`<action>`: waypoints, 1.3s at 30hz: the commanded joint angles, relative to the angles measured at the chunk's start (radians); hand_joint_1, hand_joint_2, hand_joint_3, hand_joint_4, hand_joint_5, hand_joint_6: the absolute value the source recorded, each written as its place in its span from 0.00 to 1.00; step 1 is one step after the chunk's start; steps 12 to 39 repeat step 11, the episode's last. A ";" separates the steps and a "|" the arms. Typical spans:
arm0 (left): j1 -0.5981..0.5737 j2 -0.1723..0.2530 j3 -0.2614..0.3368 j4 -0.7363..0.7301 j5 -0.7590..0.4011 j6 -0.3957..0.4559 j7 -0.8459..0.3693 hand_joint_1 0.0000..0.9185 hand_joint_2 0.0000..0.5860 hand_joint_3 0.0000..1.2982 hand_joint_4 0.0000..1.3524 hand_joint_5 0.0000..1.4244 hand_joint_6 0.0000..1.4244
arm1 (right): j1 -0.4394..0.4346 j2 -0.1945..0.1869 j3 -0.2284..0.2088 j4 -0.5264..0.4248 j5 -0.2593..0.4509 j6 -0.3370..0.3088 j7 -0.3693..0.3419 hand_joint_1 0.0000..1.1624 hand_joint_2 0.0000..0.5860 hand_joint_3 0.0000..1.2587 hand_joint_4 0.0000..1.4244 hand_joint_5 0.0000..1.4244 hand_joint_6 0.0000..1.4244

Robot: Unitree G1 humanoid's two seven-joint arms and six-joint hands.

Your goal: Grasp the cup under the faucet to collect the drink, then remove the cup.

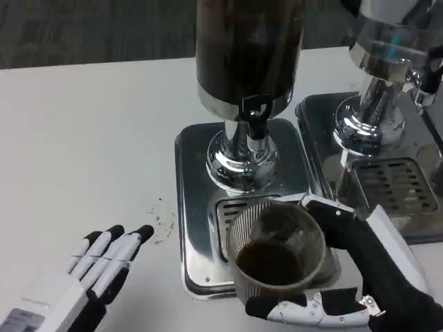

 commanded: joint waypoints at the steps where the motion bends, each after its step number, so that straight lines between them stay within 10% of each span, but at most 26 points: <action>1: -0.004 -0.009 -0.001 0.005 -0.007 0.002 -0.003 0.00 0.28 0.00 0.00 0.00 0.00 | -0.009 0.006 -0.010 -0.023 0.035 -0.016 0.001 0.90 0.16 0.54 0.56 0.58 0.68; 39: -0.016 -0.014 -0.009 0.011 -0.005 0.004 -0.010 0.00 0.29 0.00 0.00 0.00 0.00 | -0.004 0.008 -0.016 -0.025 0.035 -0.015 0.000 0.90 0.16 0.54 0.56 0.58 0.68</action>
